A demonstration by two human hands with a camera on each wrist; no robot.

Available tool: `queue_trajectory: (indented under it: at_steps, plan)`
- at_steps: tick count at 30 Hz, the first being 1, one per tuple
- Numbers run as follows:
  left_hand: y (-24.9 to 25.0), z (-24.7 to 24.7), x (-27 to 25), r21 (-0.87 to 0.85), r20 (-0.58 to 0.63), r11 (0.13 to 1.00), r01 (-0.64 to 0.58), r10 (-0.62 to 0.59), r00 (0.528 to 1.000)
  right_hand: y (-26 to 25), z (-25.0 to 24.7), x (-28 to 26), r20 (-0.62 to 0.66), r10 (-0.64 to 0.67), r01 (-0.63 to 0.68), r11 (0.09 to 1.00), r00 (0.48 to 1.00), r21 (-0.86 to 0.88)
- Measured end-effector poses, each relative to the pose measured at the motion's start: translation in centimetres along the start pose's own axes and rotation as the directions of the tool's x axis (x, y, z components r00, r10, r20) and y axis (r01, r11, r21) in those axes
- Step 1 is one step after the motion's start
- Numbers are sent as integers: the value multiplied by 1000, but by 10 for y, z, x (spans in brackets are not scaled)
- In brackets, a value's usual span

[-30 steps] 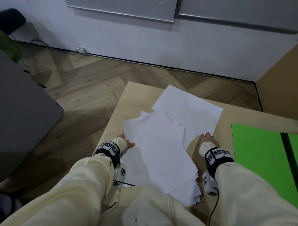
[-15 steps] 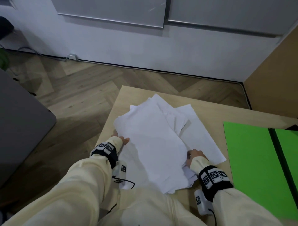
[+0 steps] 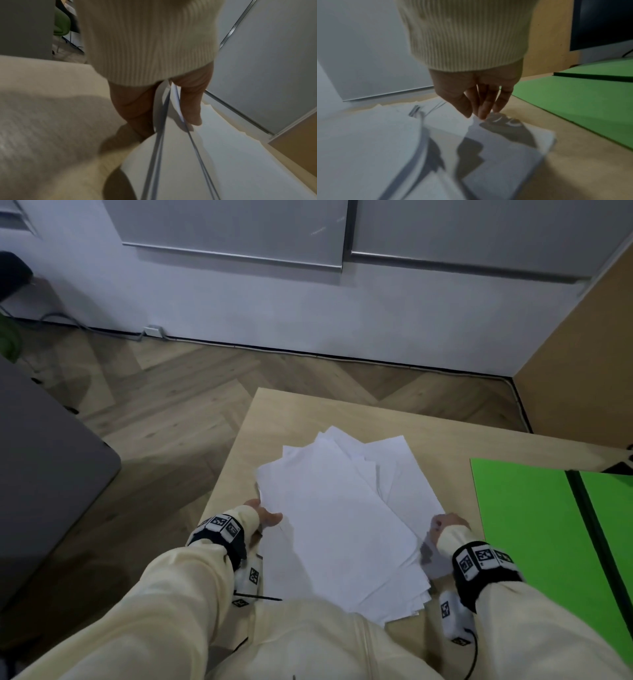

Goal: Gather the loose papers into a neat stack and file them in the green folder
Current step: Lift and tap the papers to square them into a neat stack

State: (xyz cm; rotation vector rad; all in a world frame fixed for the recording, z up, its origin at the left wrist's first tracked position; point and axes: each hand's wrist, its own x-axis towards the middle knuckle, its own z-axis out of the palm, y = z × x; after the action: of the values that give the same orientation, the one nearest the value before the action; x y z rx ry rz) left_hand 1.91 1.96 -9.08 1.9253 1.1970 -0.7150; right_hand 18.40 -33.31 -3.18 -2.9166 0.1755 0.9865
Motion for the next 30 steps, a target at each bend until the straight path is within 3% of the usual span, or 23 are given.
queue_trajectory:
  at_steps: [3, 8, 13, 21, 25, 30]
  plan:
    - [5, 5, -9, -50, 9, 998, -30, 30, 1000, 0, 16, 6, -142, 35, 3, 966, 989, 260]
    - [18, 7, -37, -88, -19, 995, -35, 33, 999, -2, 22, -16, -197, -88, 142, 948, 977, 283]
    - [23, 12, -45, -251, -63, 962, -105, 92, 994, -14, 12, -25, -70, 8, 22, 911, 998, 412]
    - [31, 18, -54, -305, -110, 934, -185, 158, 981, -21, 21, -37, 109, -68, 50, 986, 992, 157]
    - [30, 17, -56, -309, -94, 935, -176, 155, 983, -26, 27, -40, 183, -127, 92, 978, 975, 186]
    - [31, 16, -62, -278, -95, 949, -148, 126, 987, -34, 34, -50, -1, 89, -86, 958, 996, 272]
